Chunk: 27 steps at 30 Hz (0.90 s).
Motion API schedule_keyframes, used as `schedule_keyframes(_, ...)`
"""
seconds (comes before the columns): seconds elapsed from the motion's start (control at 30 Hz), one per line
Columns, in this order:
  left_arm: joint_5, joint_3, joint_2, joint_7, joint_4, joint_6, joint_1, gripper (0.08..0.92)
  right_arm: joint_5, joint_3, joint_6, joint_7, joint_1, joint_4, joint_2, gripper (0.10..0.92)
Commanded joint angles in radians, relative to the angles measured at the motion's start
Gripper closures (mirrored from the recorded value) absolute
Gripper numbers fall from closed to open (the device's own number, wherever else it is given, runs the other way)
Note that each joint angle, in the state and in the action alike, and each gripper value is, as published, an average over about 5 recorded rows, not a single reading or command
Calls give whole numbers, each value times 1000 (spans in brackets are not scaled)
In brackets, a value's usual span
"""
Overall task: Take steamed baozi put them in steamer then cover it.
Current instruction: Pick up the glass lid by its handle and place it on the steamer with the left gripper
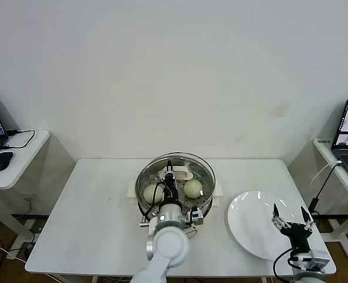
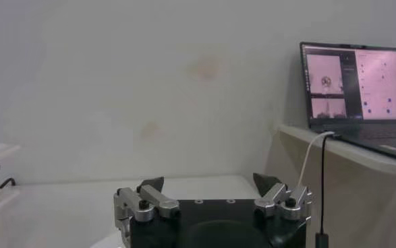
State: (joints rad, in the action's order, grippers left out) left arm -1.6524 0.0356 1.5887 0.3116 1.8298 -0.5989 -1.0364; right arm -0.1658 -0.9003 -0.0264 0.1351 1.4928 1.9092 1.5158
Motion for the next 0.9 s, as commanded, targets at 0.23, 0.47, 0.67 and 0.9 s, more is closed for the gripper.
schedule_keyframes(0.23,-23,-8,11,6,-27,-4,-3,855,4,-1,-3,2,-13,-5,7,203)
schedule_keyframes(0.47,-27,-13,10,9,-21,-3,-15,855,7,2,-3,3,-15,-6,11,203)
schedule_keyframes(0.67,-29,-14,10,7,-15,-3,-26,855,9,3,0,3,-11,-7,10,203)
schedule_keyframes(0.9,-24,-17,9,0,-27,0,-30,855,9,4,1,4,-11,-2,13,203)
